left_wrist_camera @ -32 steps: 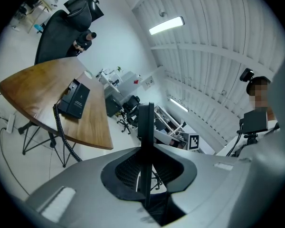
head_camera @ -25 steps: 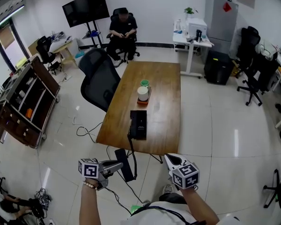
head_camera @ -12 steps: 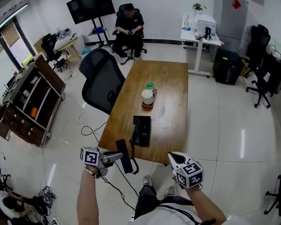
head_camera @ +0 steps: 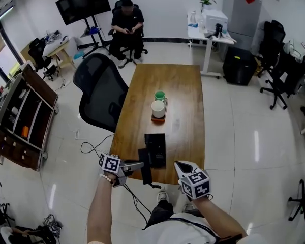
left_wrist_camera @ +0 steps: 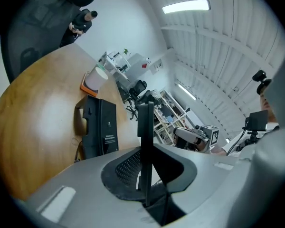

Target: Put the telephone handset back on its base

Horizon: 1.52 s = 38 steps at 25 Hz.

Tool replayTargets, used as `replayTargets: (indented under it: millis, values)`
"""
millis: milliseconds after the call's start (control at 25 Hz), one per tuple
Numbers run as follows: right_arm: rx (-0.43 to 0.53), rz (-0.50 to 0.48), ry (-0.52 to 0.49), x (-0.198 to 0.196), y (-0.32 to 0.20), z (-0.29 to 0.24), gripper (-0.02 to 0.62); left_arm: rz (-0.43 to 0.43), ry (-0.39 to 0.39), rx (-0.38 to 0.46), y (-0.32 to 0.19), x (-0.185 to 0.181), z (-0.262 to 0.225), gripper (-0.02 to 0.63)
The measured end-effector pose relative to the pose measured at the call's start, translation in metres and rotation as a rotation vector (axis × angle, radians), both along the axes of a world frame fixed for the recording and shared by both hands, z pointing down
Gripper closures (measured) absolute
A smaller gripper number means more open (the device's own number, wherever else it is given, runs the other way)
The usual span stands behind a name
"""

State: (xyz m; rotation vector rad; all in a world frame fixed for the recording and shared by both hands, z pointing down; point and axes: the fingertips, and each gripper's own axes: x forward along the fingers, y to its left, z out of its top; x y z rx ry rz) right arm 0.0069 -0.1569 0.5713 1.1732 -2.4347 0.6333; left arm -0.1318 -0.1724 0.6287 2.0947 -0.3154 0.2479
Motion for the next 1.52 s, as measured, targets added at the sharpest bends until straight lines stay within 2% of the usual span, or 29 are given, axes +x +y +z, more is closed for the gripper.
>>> replayTargets:
  millis: [240, 480, 640, 1000, 1520]
  values:
    - [-0.026, 0.028, 0.024, -0.031, -0.014, 0.017, 0.591, 0.054, 0.049, -0.027, -0.045, 0.000, 0.024, 0.534]
    - [-0.063, 0.087, 0.045, -0.034, -0.026, 0.033, 0.591, 0.110, 0.054, -0.062, -0.069, 0.008, 0.055, 0.534]
    - [-0.078, 0.116, 0.051, -0.034, -0.033, 0.037, 0.591, 0.094, 0.057, -0.052, -0.084, 0.005, 0.062, 0.534]
    - [-0.104, 0.128, 0.062, -0.044, -0.042, 0.044, 0.591, 0.144, 0.073, -0.083, -0.094, 0.006, 0.076, 0.534]
    - [-0.116, 0.160, 0.063, -0.036, -0.049, 0.047, 0.591, 0.142, 0.059, -0.132, -0.105, 0.015, 0.097, 0.534]
